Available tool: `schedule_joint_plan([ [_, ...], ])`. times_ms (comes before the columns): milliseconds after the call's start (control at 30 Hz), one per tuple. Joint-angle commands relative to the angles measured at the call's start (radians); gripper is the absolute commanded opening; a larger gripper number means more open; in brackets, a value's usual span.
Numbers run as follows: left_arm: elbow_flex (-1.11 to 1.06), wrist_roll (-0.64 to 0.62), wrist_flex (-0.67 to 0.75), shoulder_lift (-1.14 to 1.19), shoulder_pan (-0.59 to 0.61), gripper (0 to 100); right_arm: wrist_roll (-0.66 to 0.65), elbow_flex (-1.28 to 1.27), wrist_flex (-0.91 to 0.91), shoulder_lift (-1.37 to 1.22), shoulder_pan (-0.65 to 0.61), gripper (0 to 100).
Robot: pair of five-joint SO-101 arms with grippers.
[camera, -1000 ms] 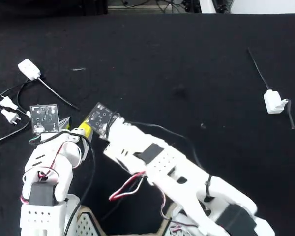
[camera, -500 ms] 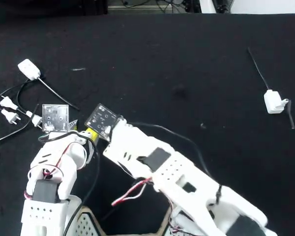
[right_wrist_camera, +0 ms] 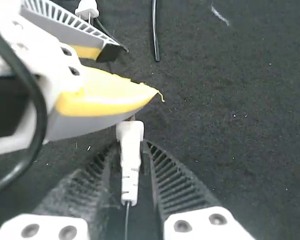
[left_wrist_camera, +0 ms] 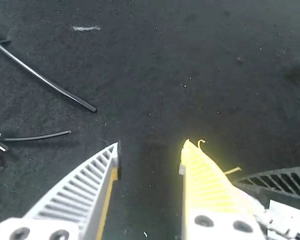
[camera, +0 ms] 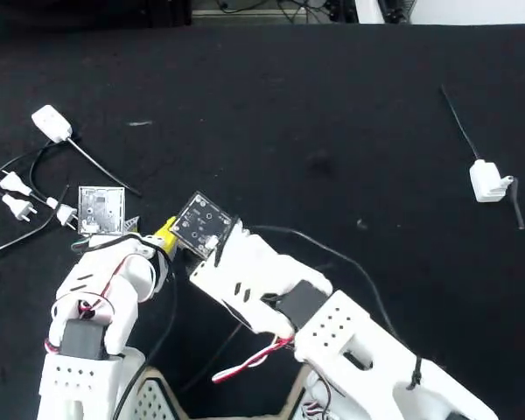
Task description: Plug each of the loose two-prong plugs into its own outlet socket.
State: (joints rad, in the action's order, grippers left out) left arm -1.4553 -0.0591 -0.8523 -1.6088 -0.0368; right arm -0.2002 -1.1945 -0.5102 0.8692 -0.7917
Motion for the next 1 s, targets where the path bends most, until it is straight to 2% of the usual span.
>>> schedule_joint_plan([
  [0, 0.007, 0.011, 0.012, 0.006, -0.008, 20, 0.015, 0.013, 0.000, 0.061, -0.014, 1.1],
  [733, -0.031, 0.052, 0.014, 0.005, -0.010, 20, 0.015, 0.022, -0.023, 0.059, -0.005, 1.1],
  [867, -0.031, 0.052, 0.011, 0.002, -0.007, 20, 0.014, 0.067, -0.086, 0.059, 0.066, 1.1],
  [967, -0.025, 0.052, 0.006, -0.002, 0.044, 20, 0.014, 0.134, -0.184, 0.059, 0.158, 1.1],
])
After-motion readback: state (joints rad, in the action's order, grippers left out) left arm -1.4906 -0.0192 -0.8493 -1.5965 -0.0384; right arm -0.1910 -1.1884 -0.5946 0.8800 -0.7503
